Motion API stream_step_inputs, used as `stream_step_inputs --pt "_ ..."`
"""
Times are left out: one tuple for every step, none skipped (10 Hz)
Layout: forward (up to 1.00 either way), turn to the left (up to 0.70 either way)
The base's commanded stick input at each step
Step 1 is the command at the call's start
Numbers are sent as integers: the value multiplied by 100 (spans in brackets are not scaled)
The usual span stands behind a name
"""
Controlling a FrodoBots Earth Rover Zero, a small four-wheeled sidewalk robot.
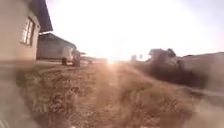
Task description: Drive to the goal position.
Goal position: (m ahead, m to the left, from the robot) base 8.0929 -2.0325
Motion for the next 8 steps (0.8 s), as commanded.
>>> stream_step_inputs --pt "70 0" --pt "70 0" --pt "70 0" --pt "70 0" --pt "70 0" --pt "70 0" --pt "70 0" --pt "70 0"
